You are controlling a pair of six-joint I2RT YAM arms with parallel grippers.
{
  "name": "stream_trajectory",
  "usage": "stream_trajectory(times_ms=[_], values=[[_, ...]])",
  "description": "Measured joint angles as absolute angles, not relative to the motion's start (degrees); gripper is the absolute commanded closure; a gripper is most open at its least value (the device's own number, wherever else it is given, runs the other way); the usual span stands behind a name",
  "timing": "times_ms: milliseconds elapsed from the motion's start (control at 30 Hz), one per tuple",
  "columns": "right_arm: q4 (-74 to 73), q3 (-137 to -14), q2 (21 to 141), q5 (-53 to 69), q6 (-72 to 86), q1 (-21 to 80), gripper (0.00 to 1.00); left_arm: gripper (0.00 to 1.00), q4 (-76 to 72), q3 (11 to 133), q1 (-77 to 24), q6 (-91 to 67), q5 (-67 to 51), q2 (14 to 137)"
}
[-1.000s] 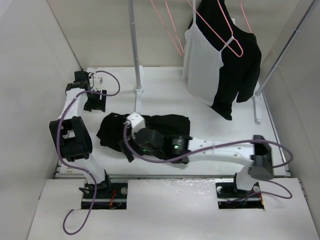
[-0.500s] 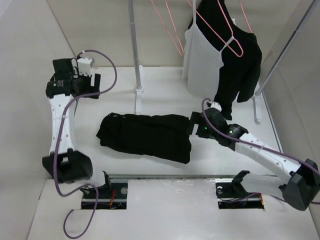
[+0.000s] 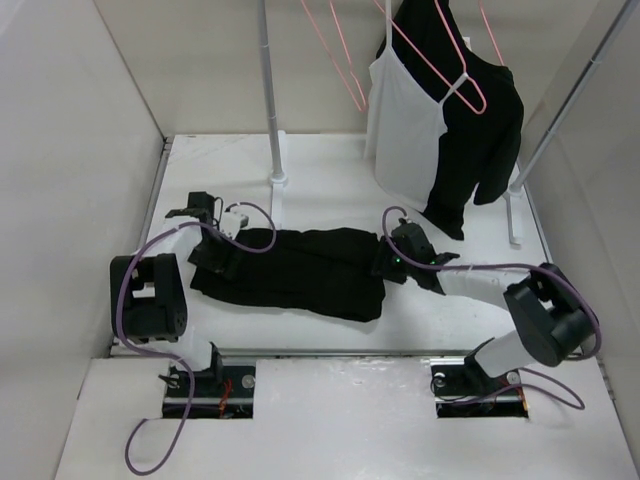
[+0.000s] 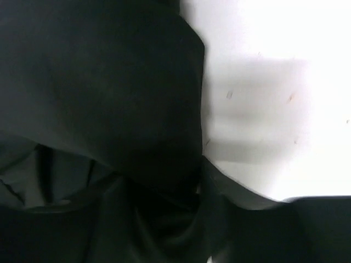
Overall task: Place the trousers on the hanger
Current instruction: Fold the trousers at the center of the board.
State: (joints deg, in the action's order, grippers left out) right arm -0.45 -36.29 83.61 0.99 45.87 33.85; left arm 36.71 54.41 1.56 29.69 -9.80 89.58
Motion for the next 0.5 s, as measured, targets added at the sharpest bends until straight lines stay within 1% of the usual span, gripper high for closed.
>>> stream_trajectory(times_ms=[33,67,100,133,167,200,233,300,333,367,400,433,467,500], values=[[1.34,-36.32,84.44,1.28,45.95,33.15,0.54,0.29,35.92,54.65,1.74,29.36,-9.85,90.11],[2.37,-36.32,85.23,1.69,46.06,32.64,0.61,0.29,35.48,54.94,2.04,29.21,-10.07,90.17],[3.25,-36.40,85.60,2.07,46.00,32.45,0.66,0.29,34.92,55.27,2.33,29.08,-10.26,90.15],[3.68,-36.60,86.19,2.28,45.80,32.36,0.74,0.29,34.24,55.57,2.52,28.91,-10.39,90.13],[3.97,-36.69,86.52,2.59,45.63,32.36,0.89,0.29,33.34,55.75,2.74,28.82,-10.50,90.13],[4.23,-36.77,86.70,2.90,45.32,32.36,0.94,0.29,32.69,55.75,2.83,28.67,-10.66,90.13],[4.47,-36.88,86.78,3.16,45.39,32.29,0.98,0.29,32.40,55.75,2.98,28.64,-10.83,90.13],[4.51,-36.93,86.59,3.49,45.41,31.79,0.96,0.29,32.29,55.75,3.01,28.64,-11.07,90.13],[4.49,-36.93,86.35,3.51,45.45,31.40,0.91,0.29,32.25,55.75,3.03,28.64,-11.35,90.13],[4.36,-36.93,85.97,3.53,45.17,30.96,0.81,0.29,32.10,55.75,3.03,28.64,-11.66,90.13],[4.03,-36.97,85.43,3.53,44.60,30.57,0.67,0.29,31.92,55.75,3.01,28.64,-12.05,90.15],[3.09,-37.32,84.90,3.42,43.79,30.28,0.42,0.29,31.88,55.79,3.01,28.62,-12.40,90.17],[1.32,-38.20,84.51,3.14,42.50,29.98,0.33,0.29,31.97,55.90,3.01,28.58,-12.62,90.19],[-0.43,-39.29,84.29,2.46,40.77,29.98,0.27,0.28,32.01,56.10,3.05,28.47,-12.93,90.19]])
